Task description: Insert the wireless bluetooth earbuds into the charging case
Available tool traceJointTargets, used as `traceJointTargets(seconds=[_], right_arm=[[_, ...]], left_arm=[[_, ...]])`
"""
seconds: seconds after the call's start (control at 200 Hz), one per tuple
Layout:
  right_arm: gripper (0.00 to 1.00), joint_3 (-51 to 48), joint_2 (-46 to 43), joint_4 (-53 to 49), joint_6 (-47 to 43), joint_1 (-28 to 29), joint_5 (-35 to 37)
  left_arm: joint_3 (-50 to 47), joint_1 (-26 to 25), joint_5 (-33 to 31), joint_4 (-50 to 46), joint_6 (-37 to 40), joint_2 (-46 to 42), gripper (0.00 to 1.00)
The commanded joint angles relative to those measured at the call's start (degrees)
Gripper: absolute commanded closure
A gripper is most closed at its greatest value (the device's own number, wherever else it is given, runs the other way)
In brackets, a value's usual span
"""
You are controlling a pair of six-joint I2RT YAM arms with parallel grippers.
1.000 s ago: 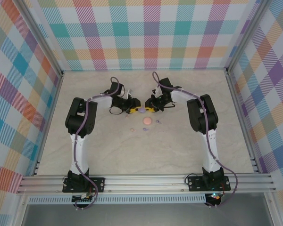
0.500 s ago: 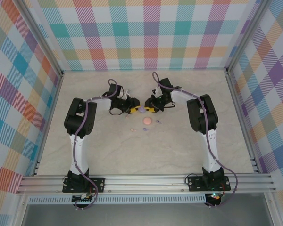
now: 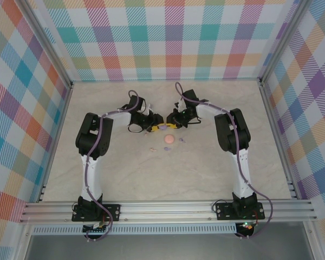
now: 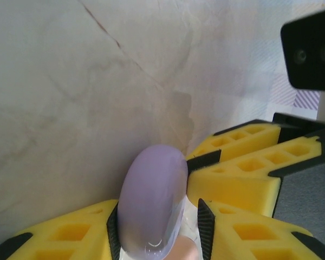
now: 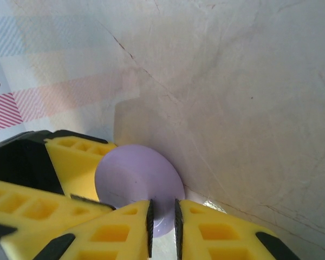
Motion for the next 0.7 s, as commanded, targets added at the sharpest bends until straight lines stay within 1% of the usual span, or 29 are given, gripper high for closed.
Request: traceJointTargets(seconds=[0.0, 0.095, 0.16, 0.245, 0.325, 0.54, 0.695], right_arm=[[0.81, -0.89, 1.21, 0.79, 0.5, 0.25, -1.94], [0.81, -1.02, 0.97, 0.72, 0.43, 0.2, -1.87], [0.8, -1.23, 0.57, 0.62, 0.39, 0.24, -1.64], [0.79, -2.22, -0.85, 0.98, 0.19, 0.07, -0.82], [0.77, -3.23, -2.78, 1.13, -0.07, -0.19, -0.12], [0.7, -6.72, -9.92, 2.54, -1.88, -1.55, 0.97], [0.68, -6.79, -10.48, 2.21, -3.25, -2.13, -0.37]], left_arm=[[1.36, -0.82, 0.19, -3.23, 0.89, -0.78, 0.59], [1.21, -0.82, -0.49, -2.91, 0.5, -1.2, 0.64], [1.17, -0.82, -1.51, -3.34, 0.58, -1.61, 0.73], [0.86, -0.82, -2.91, -3.77, 0.73, -2.46, 0.78], [0.33, -0.65, -3.91, -3.79, 1.02, -3.57, 0.79], [-0.17, -0.07, -3.49, -3.68, 2.3, -6.48, 0.82], [1.12, 0.05, -1.82, -4.95, 3.79, -4.64, 0.81]])
